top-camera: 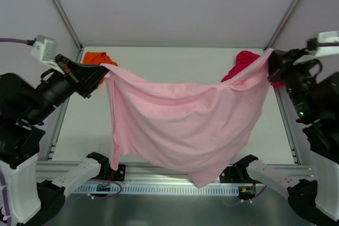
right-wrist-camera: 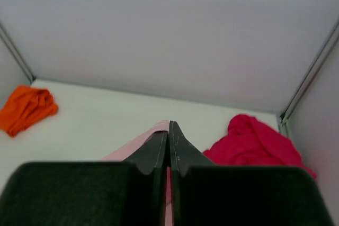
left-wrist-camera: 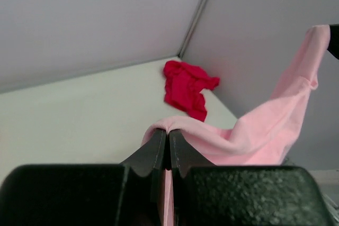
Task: Fold and stack the t-shirts
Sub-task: Flatten out the tshirt
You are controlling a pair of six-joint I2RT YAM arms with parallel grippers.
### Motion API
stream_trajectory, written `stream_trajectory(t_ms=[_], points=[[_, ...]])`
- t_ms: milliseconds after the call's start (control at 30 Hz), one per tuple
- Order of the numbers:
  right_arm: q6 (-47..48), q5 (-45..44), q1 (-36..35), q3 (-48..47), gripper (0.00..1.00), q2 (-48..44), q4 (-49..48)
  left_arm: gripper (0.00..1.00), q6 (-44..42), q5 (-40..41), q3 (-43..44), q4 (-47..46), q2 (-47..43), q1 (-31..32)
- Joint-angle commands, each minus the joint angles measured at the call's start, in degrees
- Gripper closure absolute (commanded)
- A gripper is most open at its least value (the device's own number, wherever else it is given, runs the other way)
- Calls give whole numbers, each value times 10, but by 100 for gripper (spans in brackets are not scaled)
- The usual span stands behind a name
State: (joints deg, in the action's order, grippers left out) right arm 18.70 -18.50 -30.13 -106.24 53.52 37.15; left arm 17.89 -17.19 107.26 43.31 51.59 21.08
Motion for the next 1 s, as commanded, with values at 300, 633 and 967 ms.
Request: stream_trajectory(t_ms=[300,633,967], points=[[-53,37,1,119,99,107,23,100,-33,106,-149,-31,66,6],[-75,25,0,148,99,165,33,100,-29,156,-196,-39,134,6],[-75,35,2,212,99,270,-66,100,-15,168,-271,-97,174,5]])
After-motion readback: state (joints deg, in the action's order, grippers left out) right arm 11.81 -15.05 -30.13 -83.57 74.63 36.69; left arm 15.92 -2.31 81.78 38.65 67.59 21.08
